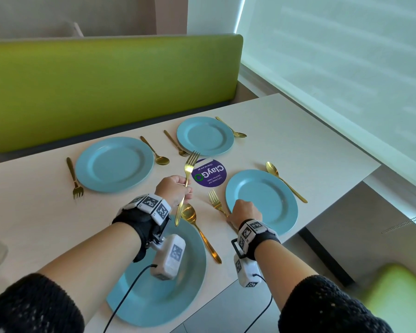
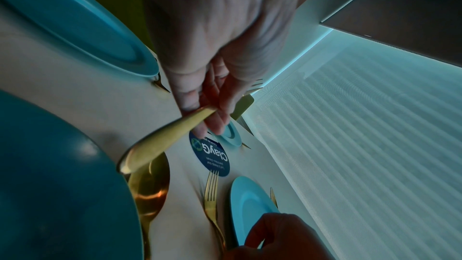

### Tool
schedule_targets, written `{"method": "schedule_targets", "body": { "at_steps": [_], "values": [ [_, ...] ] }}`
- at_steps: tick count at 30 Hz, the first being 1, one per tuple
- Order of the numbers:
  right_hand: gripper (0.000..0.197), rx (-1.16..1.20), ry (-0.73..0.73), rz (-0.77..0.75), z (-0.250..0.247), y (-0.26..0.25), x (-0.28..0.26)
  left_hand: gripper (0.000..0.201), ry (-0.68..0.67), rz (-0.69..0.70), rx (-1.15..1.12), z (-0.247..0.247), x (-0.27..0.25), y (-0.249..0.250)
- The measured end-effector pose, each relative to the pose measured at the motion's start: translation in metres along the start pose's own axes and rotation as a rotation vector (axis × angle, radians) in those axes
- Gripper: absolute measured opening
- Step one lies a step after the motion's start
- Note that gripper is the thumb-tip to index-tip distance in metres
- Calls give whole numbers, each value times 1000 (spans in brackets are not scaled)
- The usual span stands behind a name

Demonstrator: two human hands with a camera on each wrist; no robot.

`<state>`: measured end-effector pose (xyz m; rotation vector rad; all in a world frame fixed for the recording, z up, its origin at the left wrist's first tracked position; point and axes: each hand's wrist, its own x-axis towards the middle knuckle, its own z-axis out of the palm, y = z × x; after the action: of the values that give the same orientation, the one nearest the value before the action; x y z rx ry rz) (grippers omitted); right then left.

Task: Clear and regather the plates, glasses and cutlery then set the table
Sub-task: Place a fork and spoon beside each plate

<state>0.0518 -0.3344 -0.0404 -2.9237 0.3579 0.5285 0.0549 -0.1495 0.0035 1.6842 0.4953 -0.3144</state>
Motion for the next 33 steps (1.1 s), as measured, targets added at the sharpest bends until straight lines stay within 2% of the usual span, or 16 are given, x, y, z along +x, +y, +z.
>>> {"method": "schedule_targets", "body": {
  "at_steps": [11,14,16,19,22,28,33],
  "values": [
    [29,56,-7,-16,-6,-2,-4,8,7,-37,-65,-2,-8,-7],
    [33,223,-31,-70,-14,-16,-8,5,-11,-87,-180,-6,-18,-8],
    [37,396,-60,-161,-22,-30,-14,7,-32,-118,-268,-11,-26,-8],
    [26,544,-130,-313,-30,-55,-33,7,-36,-128,-319,-21,-36,-8],
    [17,544,-202,-407,-28,-79,-59,9,-58,-114,-324,-34,-47,-11],
    [12,618,-193,-393,-8,-117,-113,7,-86,-101,-333,-77,-76,-33],
    [16,700,-170,-340,24,-152,-162,13,-102,-122,-341,-121,-104,-67]
  ]
}}
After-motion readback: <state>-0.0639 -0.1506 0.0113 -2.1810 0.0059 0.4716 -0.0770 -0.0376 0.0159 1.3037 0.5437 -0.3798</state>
